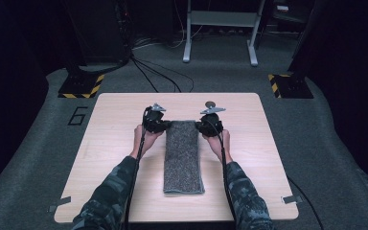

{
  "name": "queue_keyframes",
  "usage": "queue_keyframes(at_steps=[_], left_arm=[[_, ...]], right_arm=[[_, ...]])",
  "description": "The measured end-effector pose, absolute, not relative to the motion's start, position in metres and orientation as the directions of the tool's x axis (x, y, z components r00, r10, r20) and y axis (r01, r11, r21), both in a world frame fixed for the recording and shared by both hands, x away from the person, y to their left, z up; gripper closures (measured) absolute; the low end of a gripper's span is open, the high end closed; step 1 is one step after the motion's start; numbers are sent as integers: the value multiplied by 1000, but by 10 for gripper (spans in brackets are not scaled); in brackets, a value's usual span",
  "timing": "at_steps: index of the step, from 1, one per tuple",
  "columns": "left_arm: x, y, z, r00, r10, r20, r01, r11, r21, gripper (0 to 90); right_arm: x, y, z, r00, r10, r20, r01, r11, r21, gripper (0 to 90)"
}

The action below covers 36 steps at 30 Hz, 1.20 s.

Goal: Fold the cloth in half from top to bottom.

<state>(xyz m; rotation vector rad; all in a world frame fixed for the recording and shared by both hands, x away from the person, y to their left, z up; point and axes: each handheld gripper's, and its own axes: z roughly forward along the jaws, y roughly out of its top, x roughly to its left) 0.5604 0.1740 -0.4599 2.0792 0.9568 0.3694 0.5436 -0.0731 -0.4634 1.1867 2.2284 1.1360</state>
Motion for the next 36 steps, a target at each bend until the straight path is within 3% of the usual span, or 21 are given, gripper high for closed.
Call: queue_keyframes(at_steps=[20,30,36], left_arm=[[543,175,-421,702,712,13,399,-409,820,859],[514,176,-425,735,677,-49,386,-357,850,858],[500,179,-432,758,650,-49,387,-387,837,857]], right_arm=[[526,-78,-426,-594,804,-13,409,316,856,874],[488,-87,-433,-618,786,-22,368,314,875,872],[466,-88,-438,-642,765,-47,342,340,876,872]])
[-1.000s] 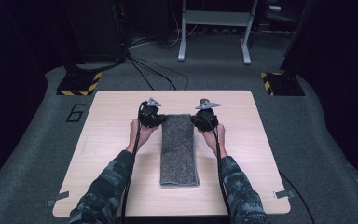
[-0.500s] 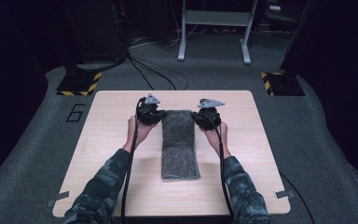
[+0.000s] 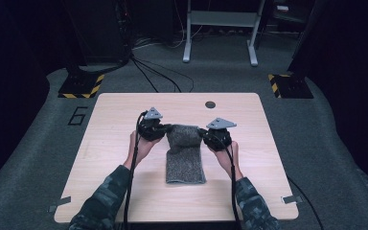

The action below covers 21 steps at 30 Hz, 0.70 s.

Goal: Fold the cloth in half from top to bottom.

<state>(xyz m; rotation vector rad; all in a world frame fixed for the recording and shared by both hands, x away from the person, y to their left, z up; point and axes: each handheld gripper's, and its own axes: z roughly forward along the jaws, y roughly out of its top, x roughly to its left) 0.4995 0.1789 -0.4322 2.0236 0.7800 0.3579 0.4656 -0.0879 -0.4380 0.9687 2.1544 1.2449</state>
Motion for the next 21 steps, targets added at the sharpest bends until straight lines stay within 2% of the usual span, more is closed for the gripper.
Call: queue_keyframes(at_steps=[7,21], left_arm=[[479,179,-436,783,621,-30,372,-428,824,854],[443,179,-468,810,586,-41,375,-463,803,838]], right_arm=[[443,-86,-443,-663,741,-105,302,393,869,871],[410,-90,-473,-676,730,-100,331,422,844,868]])
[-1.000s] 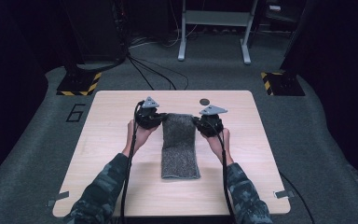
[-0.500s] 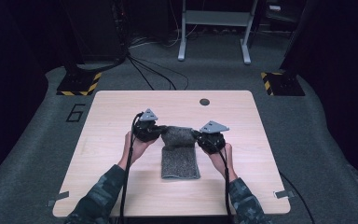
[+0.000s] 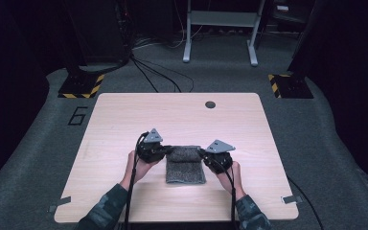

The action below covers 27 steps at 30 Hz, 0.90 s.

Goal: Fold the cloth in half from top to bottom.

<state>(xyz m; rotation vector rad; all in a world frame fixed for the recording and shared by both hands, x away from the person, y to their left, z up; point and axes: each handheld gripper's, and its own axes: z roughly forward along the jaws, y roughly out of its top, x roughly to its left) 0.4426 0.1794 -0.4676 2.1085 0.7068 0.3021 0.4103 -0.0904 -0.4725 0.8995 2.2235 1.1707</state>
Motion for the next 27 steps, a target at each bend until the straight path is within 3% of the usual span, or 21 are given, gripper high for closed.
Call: queue_keyframes(at_steps=[6,9,11,12,13,17,22,27], left_arm=[[430,183,-481,821,566,-78,388,-453,802,812],[423,185,-488,834,543,-103,402,-467,788,748],[415,187,-490,840,530,-112,406,-478,779,670],[412,188,-491,842,525,-119,412,-485,771,542],[408,189,-492,837,533,-123,423,-488,764,542],[397,201,-489,836,537,-115,414,-478,774,380],[403,218,-475,807,579,-119,417,-414,809,321],[421,209,-474,773,620,-134,457,-398,795,296]], right_arm=[[395,-91,-486,-689,719,-93,345,438,830,864],[387,-89,-492,-694,710,-115,340,465,818,844],[381,-89,-495,-704,698,-132,332,488,807,776],[374,-92,-497,-710,694,-122,349,497,795,681],[374,-92,-497,-710,694,-122,349,497,795,681],[368,-106,-494,-704,708,-52,383,440,812,547],[374,-121,-481,-692,722,23,398,354,846,450],[387,-117,-473,-668,743,34,416,335,846,368]])
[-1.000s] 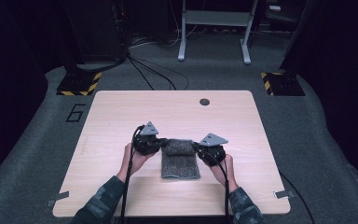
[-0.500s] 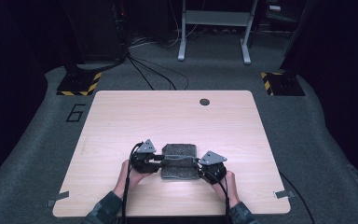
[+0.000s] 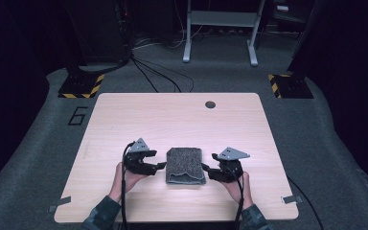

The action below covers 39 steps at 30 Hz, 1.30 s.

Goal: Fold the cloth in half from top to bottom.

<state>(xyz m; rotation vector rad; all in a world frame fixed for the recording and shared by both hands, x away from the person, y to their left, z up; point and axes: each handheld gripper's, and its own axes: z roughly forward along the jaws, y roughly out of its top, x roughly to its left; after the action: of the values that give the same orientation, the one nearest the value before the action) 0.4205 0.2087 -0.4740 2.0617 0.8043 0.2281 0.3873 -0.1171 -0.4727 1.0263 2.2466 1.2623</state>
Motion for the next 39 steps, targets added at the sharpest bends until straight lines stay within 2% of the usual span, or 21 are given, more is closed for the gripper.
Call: queue_keyframes(at_steps=[2,5,6,7,11,16,22,32,39], left_arm=[[425,198,-479,773,621,-128,468,-424,775,273],[427,182,-494,778,622,-95,489,-503,713,226],[427,182,-494,778,622,-95,489,-503,713,226],[425,179,-499,769,637,-52,484,-528,698,226],[418,175,-510,762,647,13,482,-581,656,205],[416,175,-512,764,644,36,472,-596,650,204],[416,179,-517,762,648,9,476,-570,670,202],[407,179,-519,752,659,17,473,-557,682,203],[405,179,-520,744,668,17,474,-545,691,203]], right_arm=[[396,-108,-478,-671,741,42,453,363,814,314],[406,-91,-495,-672,741,2,487,439,755,244],[406,-91,-495,-672,741,2,487,439,755,244],[407,-89,-500,-670,743,-17,488,458,743,237],[407,-86,-514,-659,750,-64,499,498,709,202],[405,-87,-517,-662,743,-94,484,520,703,202],[405,-92,-520,-657,751,-60,503,496,708,201],[402,-99,-522,-659,752,-32,510,477,716,194],[405,-100,-523,-659,752,-16,520,471,713,149]])
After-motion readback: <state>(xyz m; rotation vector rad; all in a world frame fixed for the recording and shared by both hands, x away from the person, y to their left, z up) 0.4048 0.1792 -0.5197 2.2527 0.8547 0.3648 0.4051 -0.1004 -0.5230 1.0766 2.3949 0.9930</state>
